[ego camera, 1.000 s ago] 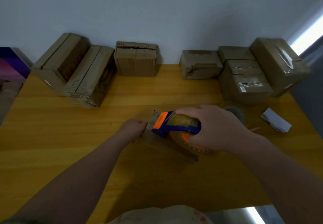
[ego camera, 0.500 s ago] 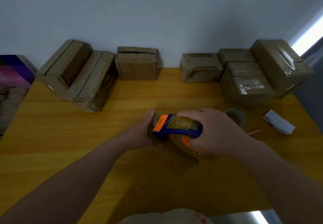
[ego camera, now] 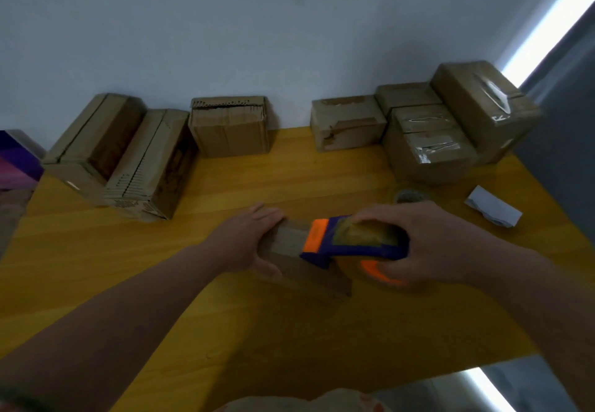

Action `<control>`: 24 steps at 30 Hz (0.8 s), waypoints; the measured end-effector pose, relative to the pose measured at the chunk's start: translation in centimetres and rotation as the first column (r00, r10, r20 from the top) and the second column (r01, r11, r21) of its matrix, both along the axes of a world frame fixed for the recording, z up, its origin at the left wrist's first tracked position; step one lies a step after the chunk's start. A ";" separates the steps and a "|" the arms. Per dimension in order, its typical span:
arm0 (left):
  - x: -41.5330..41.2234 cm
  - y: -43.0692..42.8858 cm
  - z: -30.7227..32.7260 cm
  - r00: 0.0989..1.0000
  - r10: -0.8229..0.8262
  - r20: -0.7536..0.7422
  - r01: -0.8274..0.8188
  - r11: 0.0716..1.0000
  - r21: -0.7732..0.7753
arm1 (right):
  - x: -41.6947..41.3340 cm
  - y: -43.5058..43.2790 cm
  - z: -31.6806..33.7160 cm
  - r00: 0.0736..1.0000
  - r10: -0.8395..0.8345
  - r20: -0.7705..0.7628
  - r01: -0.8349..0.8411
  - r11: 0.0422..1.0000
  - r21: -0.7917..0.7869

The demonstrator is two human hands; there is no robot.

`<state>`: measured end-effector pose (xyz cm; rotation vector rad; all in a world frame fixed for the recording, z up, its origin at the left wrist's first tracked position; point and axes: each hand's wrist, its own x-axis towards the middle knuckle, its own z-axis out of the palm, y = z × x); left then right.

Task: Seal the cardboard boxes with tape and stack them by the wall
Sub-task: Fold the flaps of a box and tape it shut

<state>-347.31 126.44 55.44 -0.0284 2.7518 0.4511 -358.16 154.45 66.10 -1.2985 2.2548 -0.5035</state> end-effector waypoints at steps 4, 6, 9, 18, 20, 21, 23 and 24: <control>-0.3 0.7 1.0 0.997 -0.075 0.022 0.078 0.989 -0.122 | 0.0 2.9 -1.4 0.997 -0.013 -0.082 0.026 0.988 0.151; -0.8 1.0 1.3 0.991 -0.127 0.039 0.132 0.975 -0.180 | 0.4 3.0 -2.5 0.990 0.002 -0.138 0.021 0.986 0.164; -1.6 2.7 2.2 0.978 -0.198 0.066 0.206 0.967 -0.150 | 0.4 3.4 -3.4 0.989 -0.021 -0.145 0.043 0.988 0.147; -2.3 2.9 2.3 0.971 -0.231 0.064 0.238 0.959 -0.155 | 2.1 2.7 -6.1 0.992 -0.089 -0.084 0.093 0.994 0.050; -2.1 1.5 2.4 0.973 -0.214 0.088 0.227 0.958 -0.178 | 2.6 1.4 -7.0 0.992 -0.100 -0.080 0.102 0.995 0.016; -2.0 1.1 2.4 0.973 -0.209 0.100 0.225 0.955 -0.192 | 2.7 1.1 -7.2 0.992 -0.098 -0.081 0.100 0.995 0.011; -1.9 0.8 2.2 0.972 -0.203 0.119 0.224 0.955 -0.195 | 2.4 1.0 -7.2 0.994 -0.100 -0.052 0.100 0.995 -0.006; -1.9 0.8 2.2 0.970 -0.206 0.125 0.228 0.955 -0.190 | 2.2 1.2 -6.9 0.994 -0.102 -0.028 0.101 0.994 -0.031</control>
